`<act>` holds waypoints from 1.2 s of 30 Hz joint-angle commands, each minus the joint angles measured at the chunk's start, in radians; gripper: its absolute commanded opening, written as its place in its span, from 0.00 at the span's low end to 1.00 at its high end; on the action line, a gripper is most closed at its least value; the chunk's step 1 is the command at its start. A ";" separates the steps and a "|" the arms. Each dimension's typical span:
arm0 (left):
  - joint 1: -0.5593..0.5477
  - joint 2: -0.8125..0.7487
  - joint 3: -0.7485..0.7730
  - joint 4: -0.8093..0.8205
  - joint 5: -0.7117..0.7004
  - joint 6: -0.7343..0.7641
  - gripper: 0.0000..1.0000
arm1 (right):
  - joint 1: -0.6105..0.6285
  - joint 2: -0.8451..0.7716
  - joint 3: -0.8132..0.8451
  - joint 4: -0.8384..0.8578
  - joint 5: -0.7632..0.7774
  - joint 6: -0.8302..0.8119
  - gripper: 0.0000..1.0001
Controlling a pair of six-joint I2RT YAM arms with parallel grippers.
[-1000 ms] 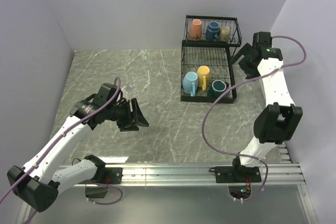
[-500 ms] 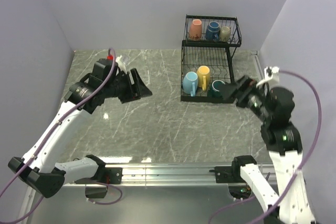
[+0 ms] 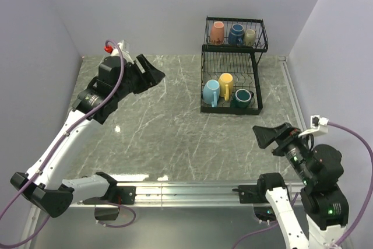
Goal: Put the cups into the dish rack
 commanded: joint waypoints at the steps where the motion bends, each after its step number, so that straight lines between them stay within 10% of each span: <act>1: 0.006 -0.029 -0.012 0.132 -0.130 -0.004 0.73 | 0.005 -0.053 0.015 -0.113 0.063 -0.005 1.00; 18: 0.006 -0.232 -0.428 0.723 -0.369 0.138 0.64 | 0.004 -0.400 -0.131 -0.206 0.163 0.207 1.00; 22: 0.006 -0.264 -0.552 0.890 -0.209 0.203 0.68 | 0.004 -0.402 -0.148 -0.245 0.168 0.225 1.00; 30: 0.007 -0.111 -0.586 1.248 0.550 0.019 0.69 | 0.005 -0.425 -0.105 -0.237 0.163 0.196 1.00; 36: -0.025 -0.074 -0.526 1.081 0.525 0.176 0.66 | 0.004 -0.443 -0.080 -0.289 0.178 0.207 1.00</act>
